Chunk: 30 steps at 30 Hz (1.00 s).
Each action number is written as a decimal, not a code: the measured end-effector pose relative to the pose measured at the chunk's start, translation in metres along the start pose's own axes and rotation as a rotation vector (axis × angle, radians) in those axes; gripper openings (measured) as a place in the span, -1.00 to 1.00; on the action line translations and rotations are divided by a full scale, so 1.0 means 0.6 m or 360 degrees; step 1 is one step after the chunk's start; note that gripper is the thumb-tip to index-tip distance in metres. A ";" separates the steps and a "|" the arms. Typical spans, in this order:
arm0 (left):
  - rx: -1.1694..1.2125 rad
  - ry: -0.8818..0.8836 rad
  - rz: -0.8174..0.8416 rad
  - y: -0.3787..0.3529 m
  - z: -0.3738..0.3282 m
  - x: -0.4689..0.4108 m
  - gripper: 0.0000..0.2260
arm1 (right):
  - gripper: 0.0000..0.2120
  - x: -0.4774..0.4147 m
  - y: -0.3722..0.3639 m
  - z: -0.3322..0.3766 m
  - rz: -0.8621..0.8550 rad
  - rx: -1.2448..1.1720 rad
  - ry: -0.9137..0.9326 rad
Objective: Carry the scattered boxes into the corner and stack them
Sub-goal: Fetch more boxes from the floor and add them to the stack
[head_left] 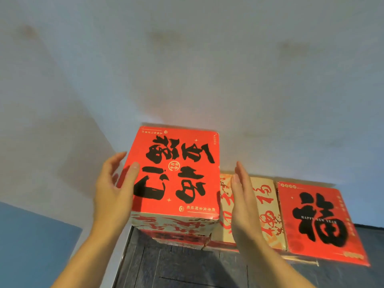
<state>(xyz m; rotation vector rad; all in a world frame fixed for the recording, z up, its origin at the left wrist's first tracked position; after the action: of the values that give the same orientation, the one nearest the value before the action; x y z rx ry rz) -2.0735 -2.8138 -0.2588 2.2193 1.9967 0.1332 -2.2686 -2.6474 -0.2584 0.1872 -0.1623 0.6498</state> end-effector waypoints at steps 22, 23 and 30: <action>0.0465 -0.0598 0.0415 -0.080 -0.642 0.089 -0.58 | -0.47 0.088 0.236 0.570 -0.0031 -0.0334 0.0741; 0.0486 -0.0605 0.0416 -0.083 -0.644 0.082 -0.59 | -0.47 0.086 0.237 0.570 -0.0053 -0.0342 0.0750; 0.0584 -0.0572 0.0657 -0.139 -0.616 0.003 -0.62 | -0.47 0.059 0.227 0.557 -0.0353 -0.0316 0.0731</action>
<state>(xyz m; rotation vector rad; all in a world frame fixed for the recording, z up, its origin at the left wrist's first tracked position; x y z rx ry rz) -2.2168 -2.7836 0.0906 2.6149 1.4477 -0.5893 -2.3549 -2.5952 0.0900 -0.1365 0.2338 0.4382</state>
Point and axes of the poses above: each hand's wrist, its own x-axis away from the middle knuckle, its own y-axis out of the back of the hand, z = x × y, the point moved 3 cm from there along -x, towards the middle knuckle, and after that the axes turned 3 degrees about -z, right-handed, at the moved point
